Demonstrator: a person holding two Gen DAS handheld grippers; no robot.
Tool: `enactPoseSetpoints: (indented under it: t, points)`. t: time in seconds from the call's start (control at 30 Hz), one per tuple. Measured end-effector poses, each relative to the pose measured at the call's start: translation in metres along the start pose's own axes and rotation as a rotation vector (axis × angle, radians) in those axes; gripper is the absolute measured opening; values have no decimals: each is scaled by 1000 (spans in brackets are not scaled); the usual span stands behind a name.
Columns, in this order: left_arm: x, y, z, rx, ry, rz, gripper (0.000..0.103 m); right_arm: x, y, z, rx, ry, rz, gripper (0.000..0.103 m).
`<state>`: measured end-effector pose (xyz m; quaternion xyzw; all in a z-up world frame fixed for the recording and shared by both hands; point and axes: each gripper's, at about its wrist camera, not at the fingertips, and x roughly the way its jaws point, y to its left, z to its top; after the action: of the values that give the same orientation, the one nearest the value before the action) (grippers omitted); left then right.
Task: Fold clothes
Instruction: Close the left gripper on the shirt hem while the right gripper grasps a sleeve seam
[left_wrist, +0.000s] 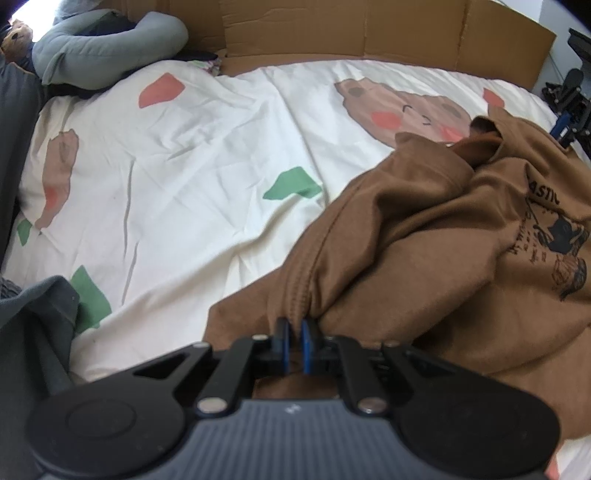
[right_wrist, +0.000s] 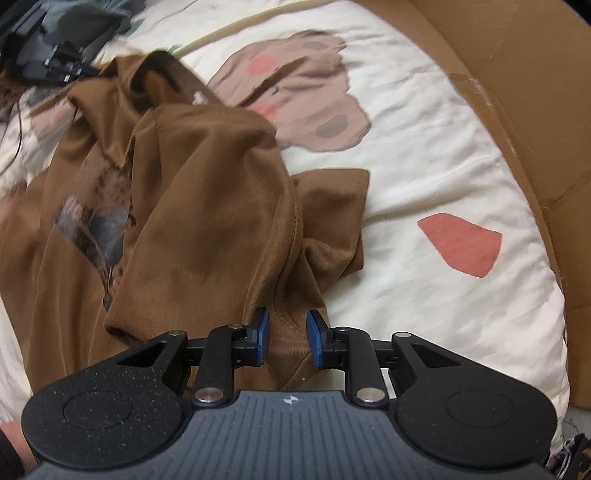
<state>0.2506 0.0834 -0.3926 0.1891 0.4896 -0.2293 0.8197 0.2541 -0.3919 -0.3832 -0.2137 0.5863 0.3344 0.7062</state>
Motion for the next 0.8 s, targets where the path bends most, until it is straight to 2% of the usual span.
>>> enactPoseSetpoints:
  t: [0.13,0.5,0.73,0.77,0.8]
  points:
    - [0,-1,0,0,1,0,7,9,3,0,-57,57,2,29]
    - [2,-3,1,9,5,-1,7,38,5,6,-128,147,20,29]
    - [3,-4,1,11,4,-2,7,43,4,8,-177,165,50,29]
    - [4,-4,1,11,3,-2,7,42,4,6,-182,159,51,27]
    - [4,-4,1,13,3,-2,7,41,5,4,-189,155,48,20]
